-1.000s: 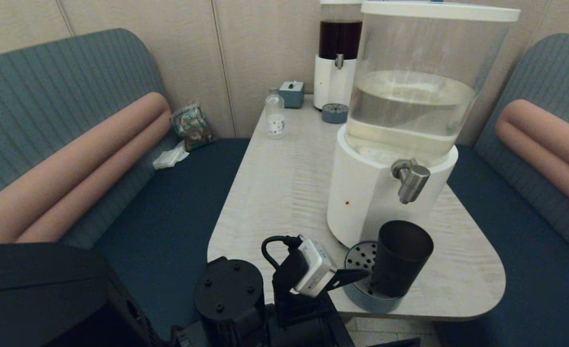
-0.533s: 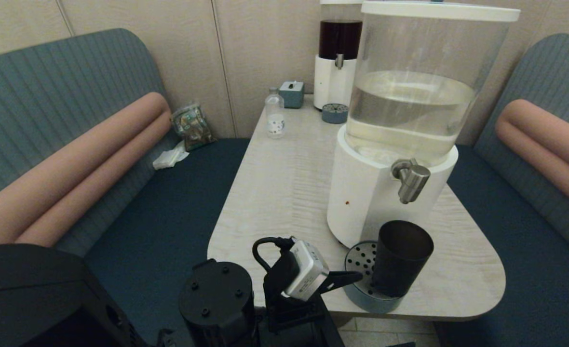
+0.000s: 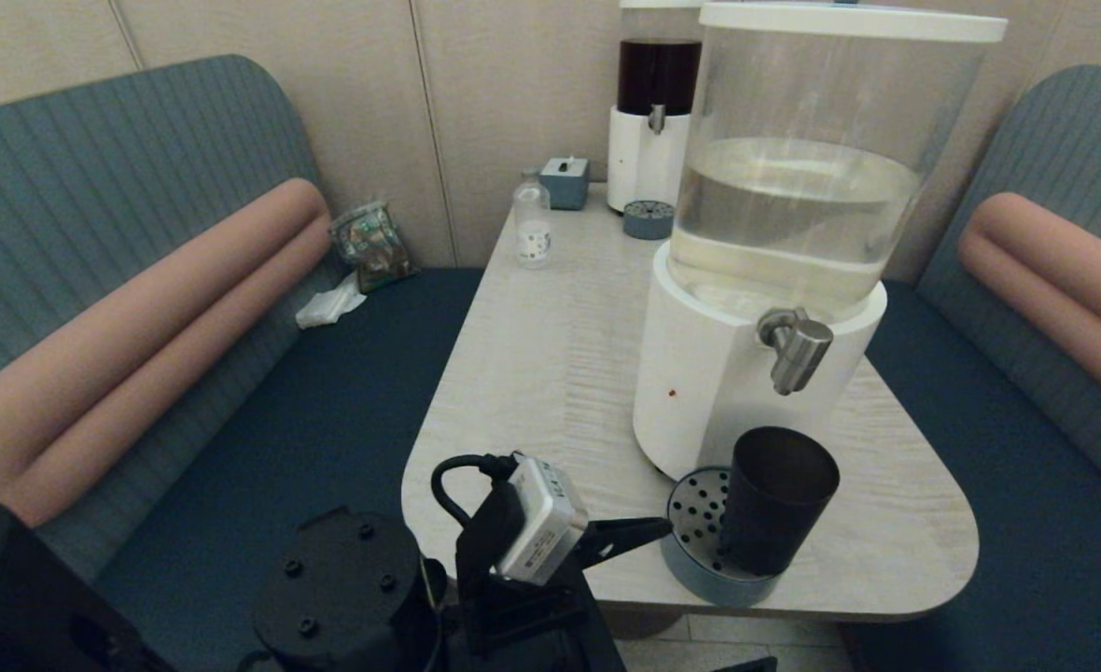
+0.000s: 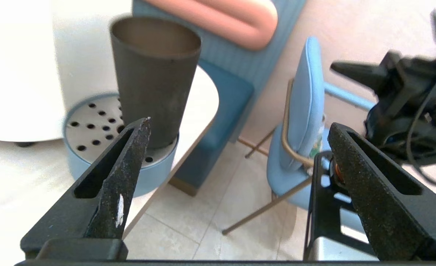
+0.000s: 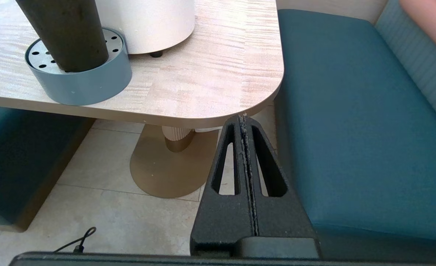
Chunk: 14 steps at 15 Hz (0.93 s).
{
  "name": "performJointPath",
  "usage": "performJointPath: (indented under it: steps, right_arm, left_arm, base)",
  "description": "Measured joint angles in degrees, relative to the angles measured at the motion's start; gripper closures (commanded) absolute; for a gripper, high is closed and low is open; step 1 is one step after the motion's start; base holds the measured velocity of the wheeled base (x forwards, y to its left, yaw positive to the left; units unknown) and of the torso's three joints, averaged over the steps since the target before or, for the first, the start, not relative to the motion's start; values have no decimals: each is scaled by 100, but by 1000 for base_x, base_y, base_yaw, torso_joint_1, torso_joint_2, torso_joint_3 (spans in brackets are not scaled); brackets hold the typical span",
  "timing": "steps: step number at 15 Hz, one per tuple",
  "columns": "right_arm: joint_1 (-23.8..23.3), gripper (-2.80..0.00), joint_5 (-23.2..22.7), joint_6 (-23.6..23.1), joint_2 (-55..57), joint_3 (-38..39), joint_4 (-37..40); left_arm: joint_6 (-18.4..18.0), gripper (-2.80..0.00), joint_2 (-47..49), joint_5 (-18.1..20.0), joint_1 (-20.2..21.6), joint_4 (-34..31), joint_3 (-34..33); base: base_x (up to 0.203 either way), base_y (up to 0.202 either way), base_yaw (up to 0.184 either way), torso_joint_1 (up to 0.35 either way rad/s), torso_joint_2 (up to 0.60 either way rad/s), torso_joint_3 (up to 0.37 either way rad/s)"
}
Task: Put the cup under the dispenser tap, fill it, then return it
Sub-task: Turn on the faucet
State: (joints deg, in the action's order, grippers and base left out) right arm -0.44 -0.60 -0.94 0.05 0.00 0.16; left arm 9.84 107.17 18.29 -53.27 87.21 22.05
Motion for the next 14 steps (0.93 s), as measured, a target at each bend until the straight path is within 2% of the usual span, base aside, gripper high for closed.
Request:
performJointPath:
  steps: [4,10,11,14]
  right_arm:
    - [0,0,-2,0,0,0,2]
    - [0,0,0,1,0,0,3]
    - [0,0,0,0,0,0,2]
    - [0,0,-2,0,0,0,2]
  left_arm:
    - [127,-280,-537,-300,0,-4,-291]
    - [408,-280,-1560,-1019,67,0,-801]
    - [451,0,-1718,-1166,77,-3,-881]
    - [560,0,-2170,-1414,112,-2,-1064]
  base:
    - [0,0,0,0,0,0]
    - [0,0,0,0,0,0]
    - [0,0,0,0,0,0]
    - [0,0,0,0,0,0]
